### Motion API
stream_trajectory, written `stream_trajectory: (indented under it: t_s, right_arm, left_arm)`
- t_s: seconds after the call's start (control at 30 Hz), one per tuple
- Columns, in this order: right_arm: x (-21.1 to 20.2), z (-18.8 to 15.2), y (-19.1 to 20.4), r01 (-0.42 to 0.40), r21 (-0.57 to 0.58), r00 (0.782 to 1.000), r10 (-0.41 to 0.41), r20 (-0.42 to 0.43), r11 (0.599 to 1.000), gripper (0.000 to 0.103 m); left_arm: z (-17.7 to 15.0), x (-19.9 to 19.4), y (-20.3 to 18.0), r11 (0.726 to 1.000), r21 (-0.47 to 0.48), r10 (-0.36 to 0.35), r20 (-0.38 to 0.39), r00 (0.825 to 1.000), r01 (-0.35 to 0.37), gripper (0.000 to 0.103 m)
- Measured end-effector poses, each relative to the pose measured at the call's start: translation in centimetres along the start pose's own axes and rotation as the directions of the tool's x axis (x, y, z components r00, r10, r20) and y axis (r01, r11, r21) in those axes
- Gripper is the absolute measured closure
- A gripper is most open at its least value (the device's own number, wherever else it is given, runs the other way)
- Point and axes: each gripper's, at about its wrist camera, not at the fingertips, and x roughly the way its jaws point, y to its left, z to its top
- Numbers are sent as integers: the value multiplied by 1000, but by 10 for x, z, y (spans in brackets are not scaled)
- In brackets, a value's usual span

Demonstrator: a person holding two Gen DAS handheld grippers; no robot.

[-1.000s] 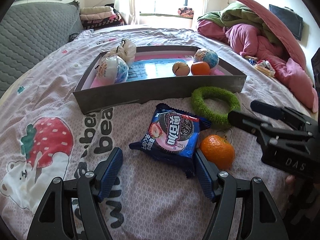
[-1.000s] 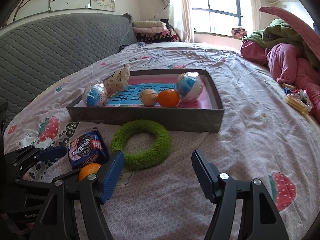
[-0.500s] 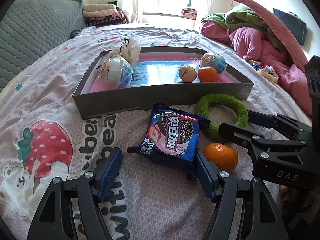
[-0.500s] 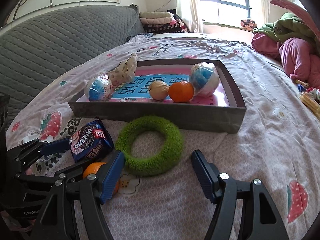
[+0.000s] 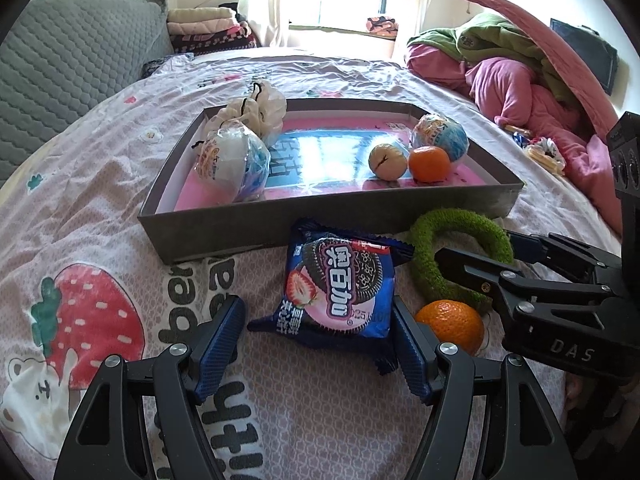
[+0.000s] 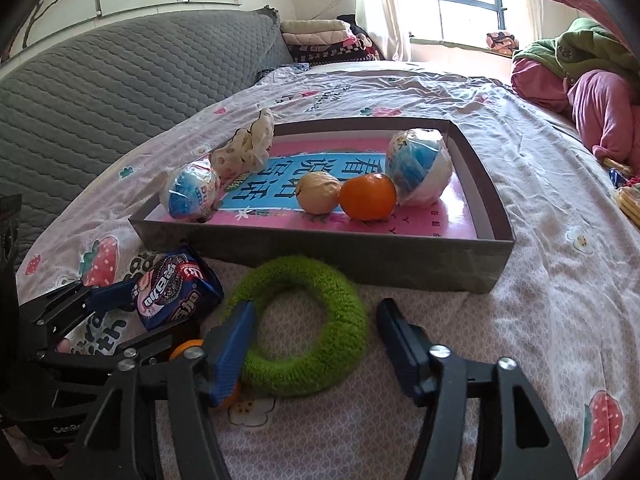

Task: Organize objects
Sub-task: 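Grasp the blue snack packet with the left gripper while the right grasps the green fuzzy ring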

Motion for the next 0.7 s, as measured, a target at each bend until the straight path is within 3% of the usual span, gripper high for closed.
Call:
stream_trajectory:
  t_s: [0.3, 0.5, 0.7]
  right_arm:
    - [4, 3, -3, 5, 0, 1000, -5, -12, 1000, 83]
    - [2, 4, -2, 11, -5, 1000, -11, 7, 1000, 87]
    - [-3, 4, 1, 23, -29, 999, -22, 42, 999, 87]
  left_arm:
    - [10, 7, -2, 1000, 17, 11, 4, 1000, -11, 30]
    - [17, 14, -3, 1000, 10, 6, 11, 1000, -6, 30]
    - [18, 13, -5, 1000, 0, -23, 14, 1000, 23, 47]
